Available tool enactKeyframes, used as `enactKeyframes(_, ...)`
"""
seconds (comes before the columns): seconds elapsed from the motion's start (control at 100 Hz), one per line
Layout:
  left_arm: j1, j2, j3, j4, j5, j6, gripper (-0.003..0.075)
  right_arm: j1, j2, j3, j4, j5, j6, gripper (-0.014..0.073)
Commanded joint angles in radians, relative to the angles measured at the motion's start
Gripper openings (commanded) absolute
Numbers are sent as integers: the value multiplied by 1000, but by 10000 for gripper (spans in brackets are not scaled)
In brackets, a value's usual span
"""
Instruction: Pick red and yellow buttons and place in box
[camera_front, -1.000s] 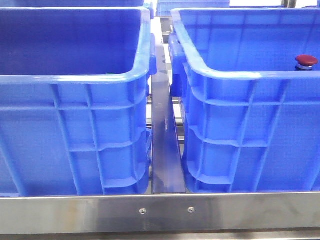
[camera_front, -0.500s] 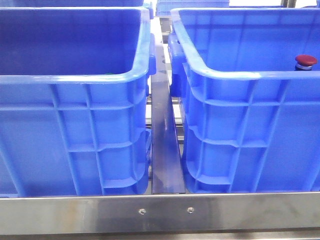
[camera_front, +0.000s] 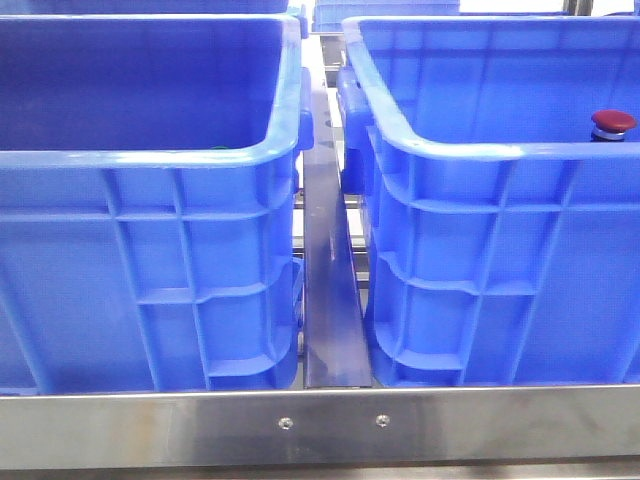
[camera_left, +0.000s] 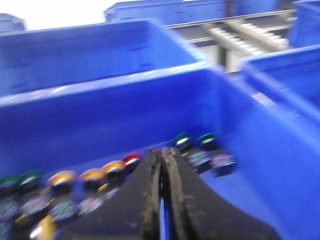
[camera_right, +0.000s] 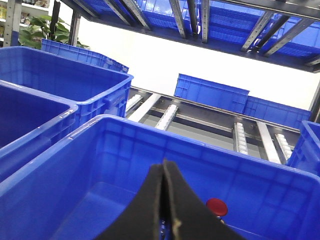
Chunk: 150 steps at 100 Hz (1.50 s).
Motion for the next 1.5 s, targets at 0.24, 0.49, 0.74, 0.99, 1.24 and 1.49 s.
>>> enactKeyframes(0.24,241,-219,218,11,-74,-25,-19,-6,9,-23,36,-3,-1,-69)
enactKeyframes(0.49,353,-384,407,-49,-111,55,-19,-6,9,-23,36,-3,-1,-69)
enactKeyframes(0.74,366,-505,517,-87,-139,53,-19,-6,9,-23,36,1,-1,-69)
enactKeyframes(0.99,366,-510,517,-87,-130,53,-19,-6,9,-23,36,1,-1,-69)
enactKeyframes(1.24,366,-510,517,-87,-130,53,-19,-6,9,-23,36,1,-1,-69)
enactKeyframes(1.49,366,-510,517,-87,-130,53,-19,-6,9,-23,36,1,-1,-69)
